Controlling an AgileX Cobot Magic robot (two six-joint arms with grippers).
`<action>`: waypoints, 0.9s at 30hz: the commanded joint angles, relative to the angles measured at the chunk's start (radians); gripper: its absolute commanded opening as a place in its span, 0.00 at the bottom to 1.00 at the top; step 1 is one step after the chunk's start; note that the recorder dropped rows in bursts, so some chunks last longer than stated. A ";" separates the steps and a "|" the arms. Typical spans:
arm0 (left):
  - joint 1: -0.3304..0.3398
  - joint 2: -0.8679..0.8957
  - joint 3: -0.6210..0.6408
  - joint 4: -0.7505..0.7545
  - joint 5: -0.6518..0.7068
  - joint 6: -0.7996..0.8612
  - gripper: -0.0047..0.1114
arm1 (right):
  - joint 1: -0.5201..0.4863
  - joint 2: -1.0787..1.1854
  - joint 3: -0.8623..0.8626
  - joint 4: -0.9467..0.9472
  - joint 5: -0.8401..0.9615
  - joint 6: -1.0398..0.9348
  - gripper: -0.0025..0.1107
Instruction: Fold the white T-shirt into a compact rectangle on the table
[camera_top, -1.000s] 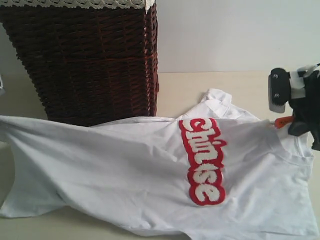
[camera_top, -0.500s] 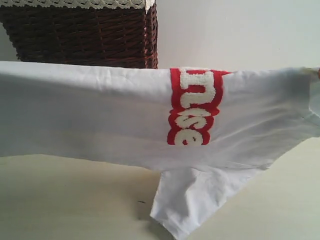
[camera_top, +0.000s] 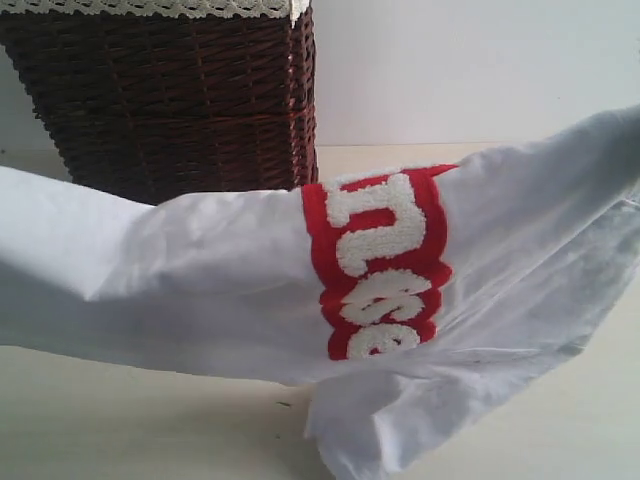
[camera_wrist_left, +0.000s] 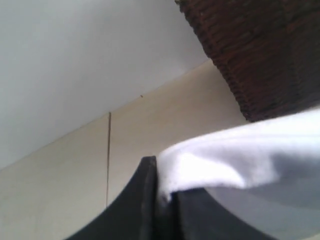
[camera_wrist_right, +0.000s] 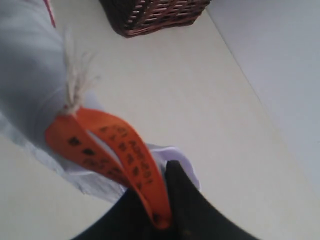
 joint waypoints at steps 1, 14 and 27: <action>0.004 -0.051 -0.027 0.062 -0.023 -0.013 0.04 | 0.036 -0.020 0.003 -0.116 0.003 0.163 0.02; 0.004 -0.133 -0.033 0.071 0.067 -0.082 0.04 | 0.180 -0.147 0.003 -0.339 0.090 0.272 0.02; 0.004 -0.169 -0.123 0.088 -0.015 -0.084 0.04 | 0.180 -0.196 -0.076 -0.316 0.074 0.345 0.02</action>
